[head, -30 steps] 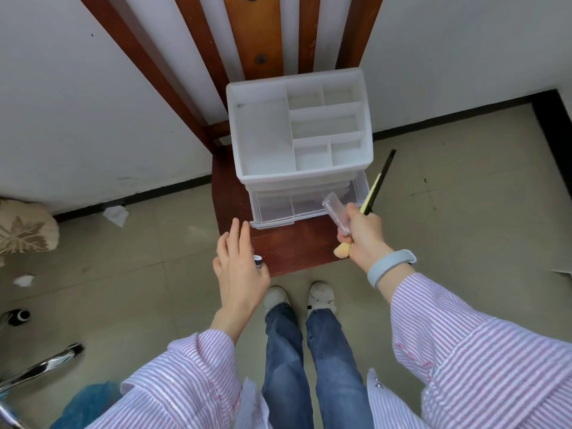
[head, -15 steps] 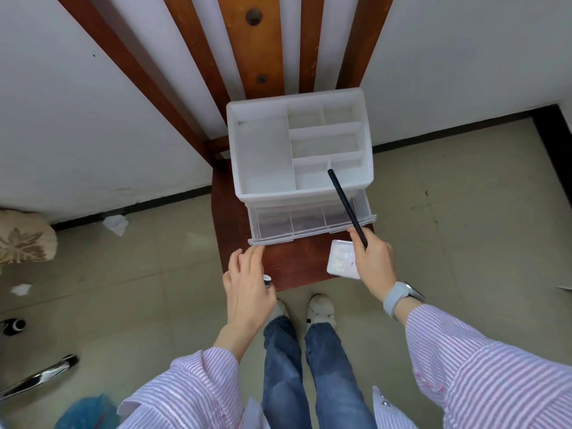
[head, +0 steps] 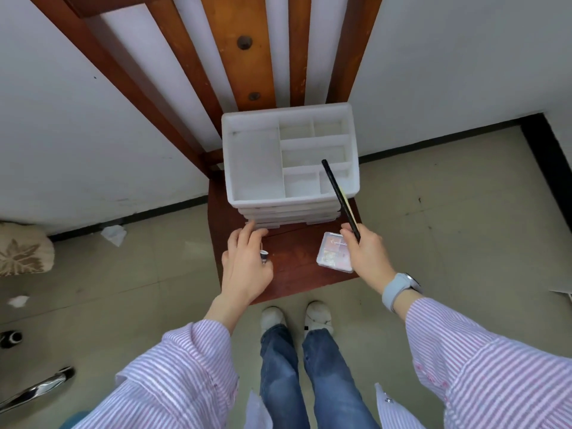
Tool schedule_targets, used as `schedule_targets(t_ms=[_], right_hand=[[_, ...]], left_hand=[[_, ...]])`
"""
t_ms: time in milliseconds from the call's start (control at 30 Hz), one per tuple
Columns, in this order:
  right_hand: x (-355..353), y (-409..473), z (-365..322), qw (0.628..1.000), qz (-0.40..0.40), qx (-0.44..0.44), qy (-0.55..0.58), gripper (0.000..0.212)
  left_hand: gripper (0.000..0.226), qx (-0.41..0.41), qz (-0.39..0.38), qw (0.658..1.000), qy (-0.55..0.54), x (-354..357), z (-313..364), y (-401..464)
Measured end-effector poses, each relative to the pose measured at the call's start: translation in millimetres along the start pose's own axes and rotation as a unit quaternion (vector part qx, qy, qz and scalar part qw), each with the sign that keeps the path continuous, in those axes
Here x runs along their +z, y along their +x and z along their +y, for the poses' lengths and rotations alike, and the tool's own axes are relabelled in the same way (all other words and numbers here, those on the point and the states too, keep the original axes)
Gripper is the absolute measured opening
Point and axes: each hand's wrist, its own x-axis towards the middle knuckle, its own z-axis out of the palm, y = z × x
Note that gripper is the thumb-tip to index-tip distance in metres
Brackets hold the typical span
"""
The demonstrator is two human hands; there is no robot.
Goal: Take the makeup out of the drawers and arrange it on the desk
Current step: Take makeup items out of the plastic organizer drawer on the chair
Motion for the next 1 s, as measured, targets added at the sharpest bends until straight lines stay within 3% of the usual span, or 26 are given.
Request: schedule_targets(t_ms=[100, 267, 567, 767, 1000], right_hand=[[-7, -31, -7, 0.996, -0.015, 0.052, 0.068, 0.026], [-24, -101, -20, 0.991, -0.035, 0.065, 0.107, 0.02], [-65, -289, 6, 0.966, 0.195, 0.14, 0.096, 0.025], [-88, -458, 70, 0.881, 0.392, 0.22, 0.15, 0.032], [-34, -715, 174, 0.74, 0.546, 0.338, 0.2, 0.018]], left_hand=[[0.046, 0.008, 0.009, 0.995, -0.096, -5, 13, -31], [0.044, 0.08, -0.021, 0.991, -0.103, -23, 35, -81], [0.042, 0.302, -0.104, 0.947, 0.003, -54, 109, -161], [0.041, 0.497, -0.185, 0.848, -0.003, -4, 192, -280], [0.045, 0.651, -0.31, 0.693, -0.012, 89, 230, -536]])
